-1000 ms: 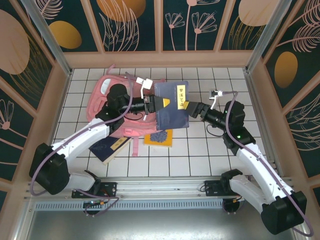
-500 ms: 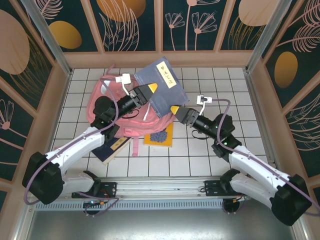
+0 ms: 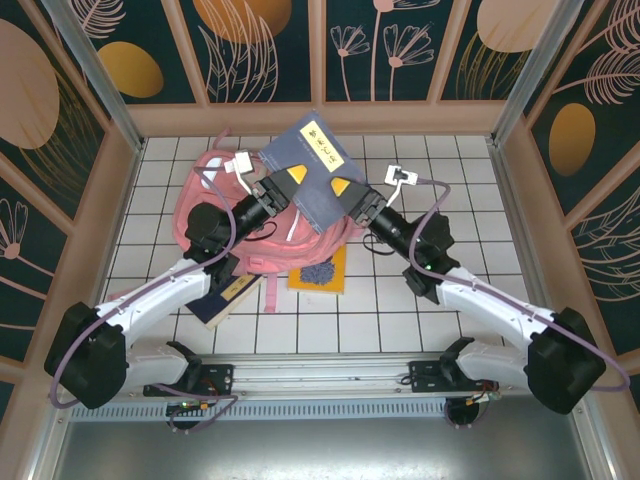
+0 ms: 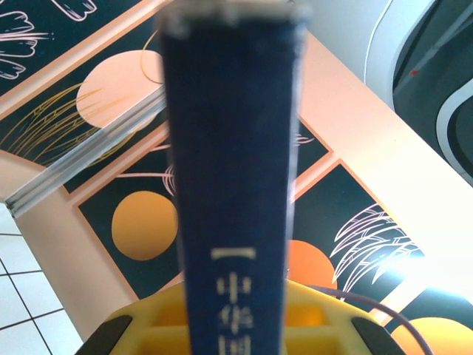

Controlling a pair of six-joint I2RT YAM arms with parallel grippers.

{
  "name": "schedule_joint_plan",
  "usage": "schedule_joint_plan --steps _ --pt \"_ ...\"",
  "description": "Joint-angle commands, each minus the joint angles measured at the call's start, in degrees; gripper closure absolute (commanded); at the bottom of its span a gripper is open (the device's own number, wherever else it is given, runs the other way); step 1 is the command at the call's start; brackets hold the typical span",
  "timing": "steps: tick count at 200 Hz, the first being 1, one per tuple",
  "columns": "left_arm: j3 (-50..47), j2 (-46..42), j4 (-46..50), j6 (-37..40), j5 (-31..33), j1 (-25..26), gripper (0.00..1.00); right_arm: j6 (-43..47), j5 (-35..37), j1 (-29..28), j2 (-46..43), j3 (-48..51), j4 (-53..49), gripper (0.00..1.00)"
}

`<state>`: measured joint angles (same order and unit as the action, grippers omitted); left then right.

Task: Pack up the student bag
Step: Pick up the book from the center of the table.

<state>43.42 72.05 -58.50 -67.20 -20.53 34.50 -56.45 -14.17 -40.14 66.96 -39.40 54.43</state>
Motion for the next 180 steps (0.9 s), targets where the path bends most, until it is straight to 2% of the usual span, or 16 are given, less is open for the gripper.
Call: schedule_joint_plan --steps 1,21,32,55,67,77,84,97,115,130,164,180 --pt "-0.15 -0.99 -3.92 -0.09 1.36 0.19 1.0 -0.91 1.07 -0.38 1.71 -2.43 5.27 0.66" --pt "-0.59 -1.87 -1.77 1.29 2.77 0.17 1.0 -0.83 2.75 -0.32 1.69 -2.36 3.47 1.0" --pt "-0.79 -2.54 0.02 2.19 3.9 0.17 1.0 -0.24 3.73 -0.29 1.02 -2.19 1.66 1.0" --pt "-0.43 -3.95 6.86 5.51 5.91 0.12 0.56 1.7 4.8 0.19 -0.97 -1.62 -2.18 1.0" --pt "0.25 -4.89 11.94 9.02 6.52 0.08 0.45 3.1 5.97 0.81 -2.79 -1.31 -6.32 1.0" --pt "2.48 -5.69 20.1 15.02 7.22 0.13 0.4 4.27 7.79 1.83 -4.87 -0.63 -11.3 1.0" --pt "5.0 -6.16 28.79 21.27 9.14 0.13 0.37 5.21 9.53 2.58 -6.63 -0.07 -15.0 1.0" --pt "9.63 -6.1 43.69 30.08 16.61 0.05 0.35 7.33 14.19 3.76 -10.56 0.37 -24.31 1.0" --pt "14.5 -3.68 54.56 36.8 21.37 -0.46 0.34 10.77 19.73 5.3 -15.5 0.77 -36.31 1.0" --pt "19.01 0.9 60.53 39.92 20.46 -0.66 0.34 11.39 21.57 7.62 -18.99 2.1 -42.89 1.0" --pt "28.74 13.07 69.52 41.47 15.87 -3.39 0.4 10.57 20.36 12.54 -26.03 5.78 -48.52 1.0" --pt "31.55 17.56 71.95 41.17 10.16 -6.34 0.42 11.11 20.07 12.99 -27.93 6.17 -50.34 1.0"
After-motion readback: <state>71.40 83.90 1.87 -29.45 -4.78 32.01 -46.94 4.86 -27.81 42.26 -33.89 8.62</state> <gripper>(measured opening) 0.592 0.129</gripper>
